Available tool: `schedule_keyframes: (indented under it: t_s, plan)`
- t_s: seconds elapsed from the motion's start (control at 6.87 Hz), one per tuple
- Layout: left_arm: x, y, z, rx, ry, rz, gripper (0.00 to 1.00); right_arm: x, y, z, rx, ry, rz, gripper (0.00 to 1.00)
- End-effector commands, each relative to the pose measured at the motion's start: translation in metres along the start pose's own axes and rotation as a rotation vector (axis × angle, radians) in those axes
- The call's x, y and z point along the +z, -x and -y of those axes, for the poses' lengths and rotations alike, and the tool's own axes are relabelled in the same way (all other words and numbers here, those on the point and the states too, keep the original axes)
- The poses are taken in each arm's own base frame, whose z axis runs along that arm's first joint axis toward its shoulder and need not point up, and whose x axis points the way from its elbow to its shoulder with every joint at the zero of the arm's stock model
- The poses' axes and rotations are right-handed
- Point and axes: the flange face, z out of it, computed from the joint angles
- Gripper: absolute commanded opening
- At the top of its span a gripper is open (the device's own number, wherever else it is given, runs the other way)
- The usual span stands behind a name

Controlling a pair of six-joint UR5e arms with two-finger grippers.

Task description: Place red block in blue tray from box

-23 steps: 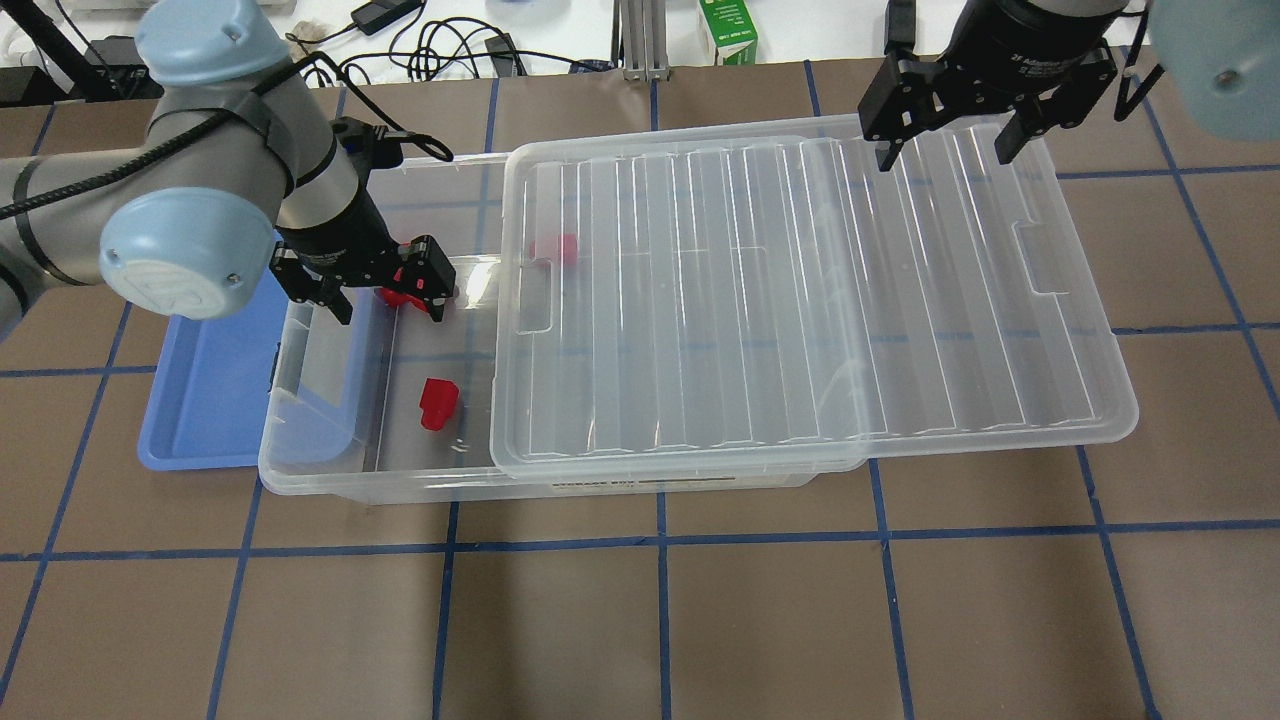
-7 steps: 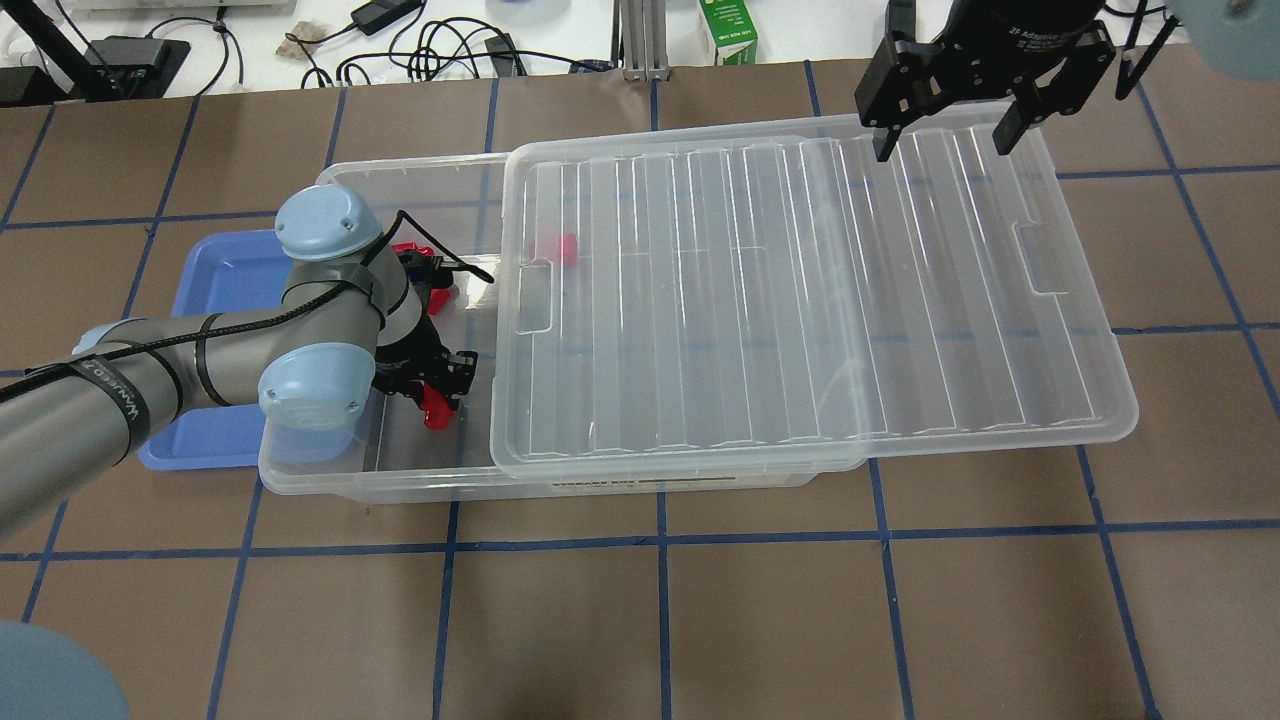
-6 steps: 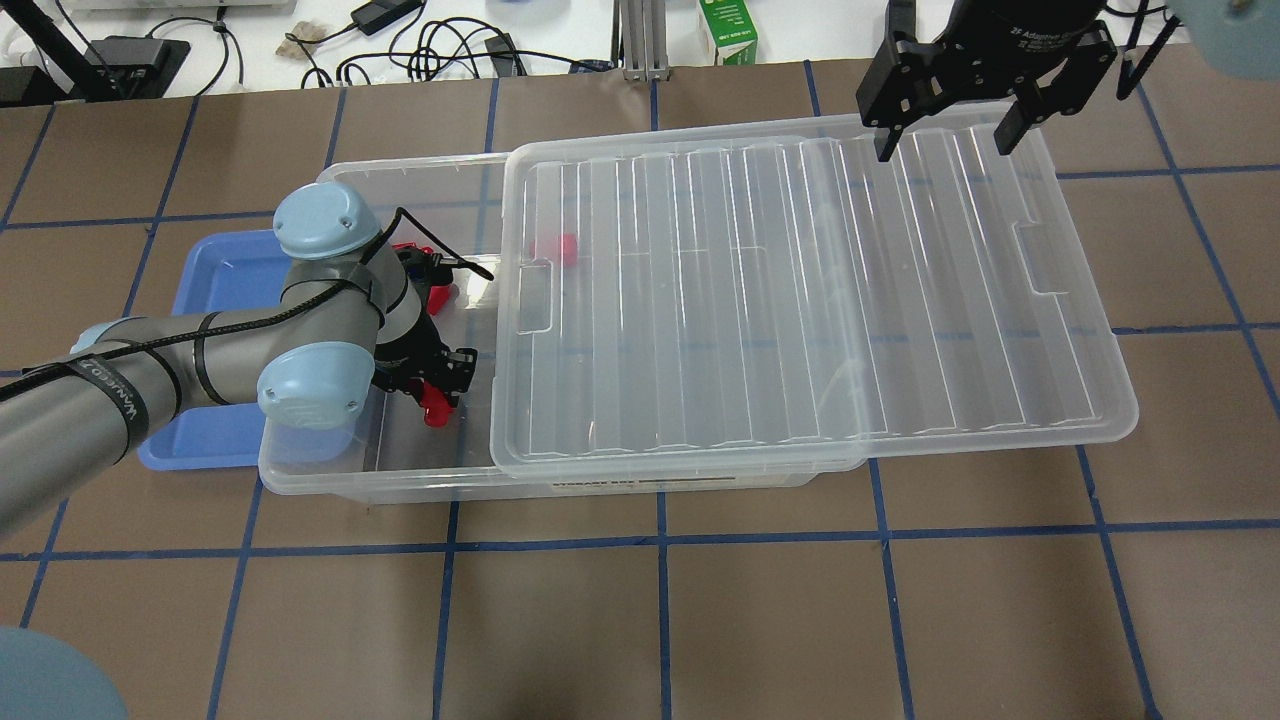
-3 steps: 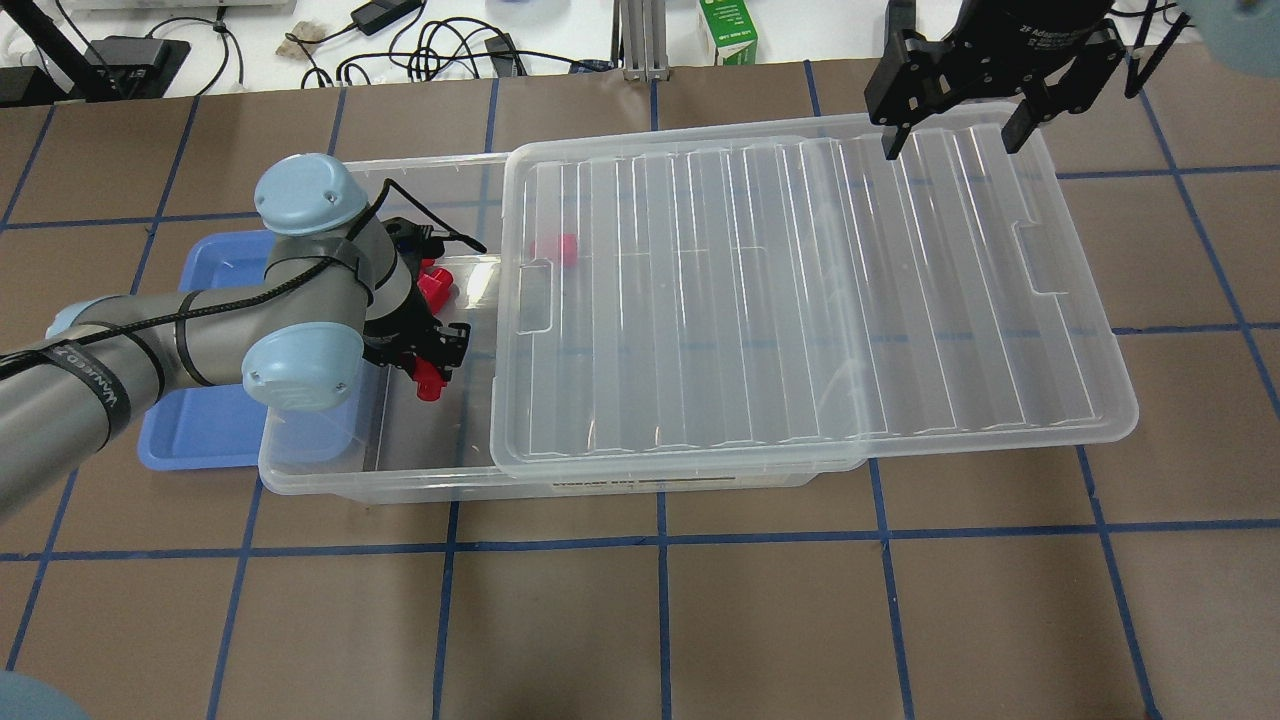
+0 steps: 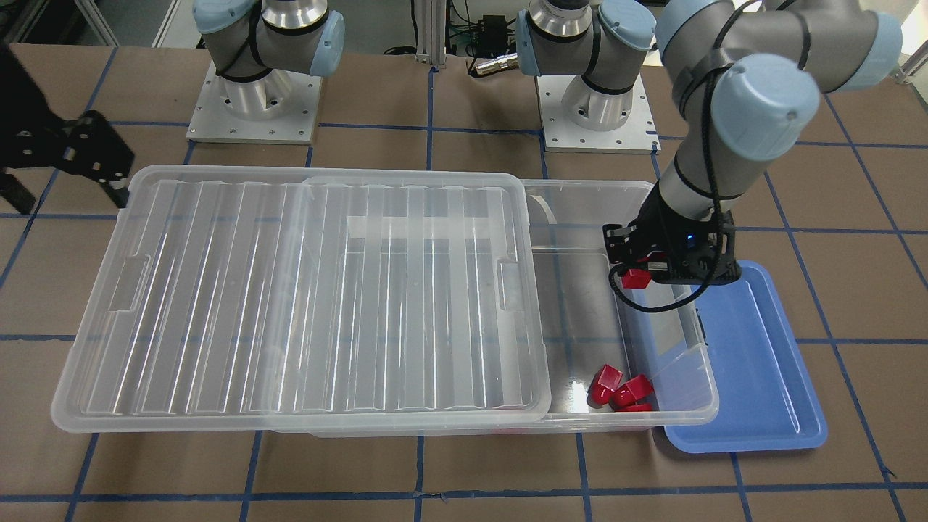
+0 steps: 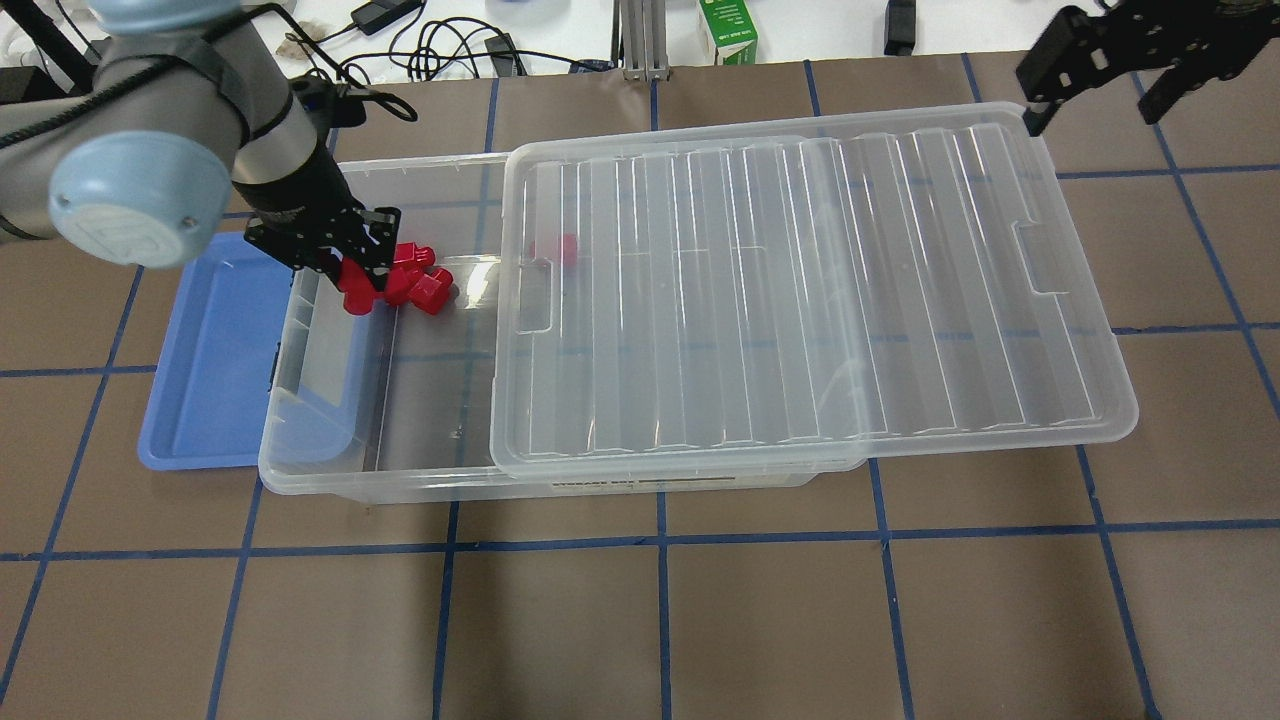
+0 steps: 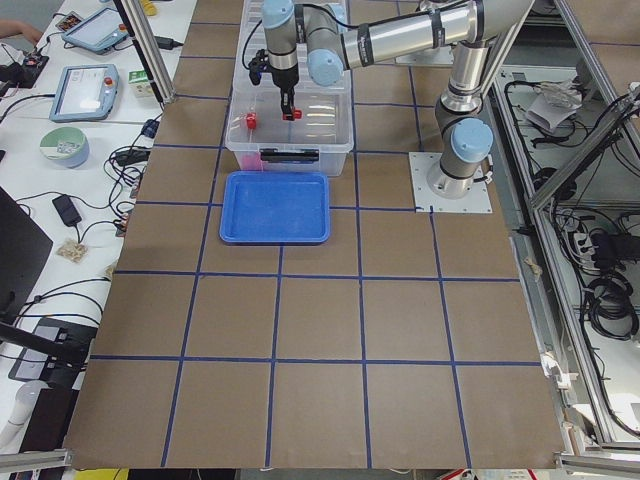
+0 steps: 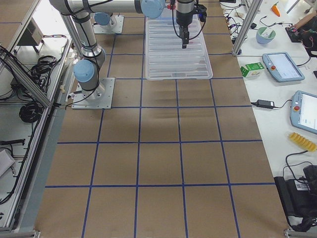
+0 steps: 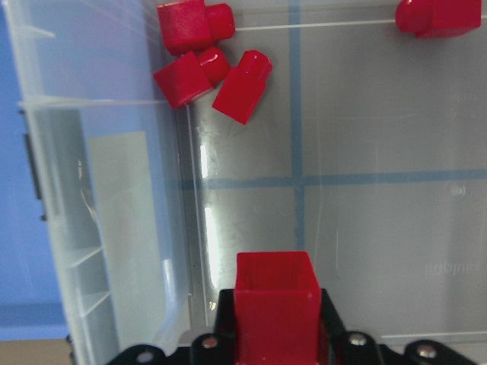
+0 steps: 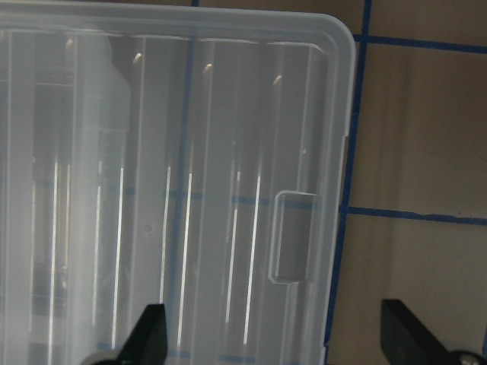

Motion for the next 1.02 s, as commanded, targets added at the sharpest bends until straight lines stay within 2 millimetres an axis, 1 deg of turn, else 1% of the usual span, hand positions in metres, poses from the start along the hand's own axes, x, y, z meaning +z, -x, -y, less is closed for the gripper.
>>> schedule_keyframes:
  t_s: [0.0,0.15,0.29,0.44,0.58,0.73,0.87]
  plan:
    - [-0.003,0.112,0.011,0.007,0.028,-0.007,0.0,0.034,-0.091,-0.009,0.0,0.055,0.015,1.0]
    - [0.019,0.159,0.013,0.117,0.051,-0.038,0.0,0.067,-0.099,-0.008,0.008,0.102,0.018,0.95]
    - [0.053,0.188,0.024,0.108,0.009,-0.026,0.0,0.108,-0.107,-0.004,0.01,0.107,-0.009,0.95]
    - [0.101,0.209,0.028,0.115,-0.008,-0.021,0.0,0.14,-0.103,-0.01,0.014,0.118,0.003,0.95]
    - [0.146,0.218,0.027,0.097,-0.016,-0.035,0.0,0.155,-0.1,-0.015,0.013,0.084,-0.019,0.96]
    - [0.179,0.216,0.022,0.089,-0.011,-0.063,0.0,0.171,-0.095,-0.021,0.014,0.097,-0.001,0.96]
    - [0.19,0.217,0.023,0.088,-0.002,-0.064,0.0,0.176,-0.093,-0.021,0.013,0.104,0.009,0.97]
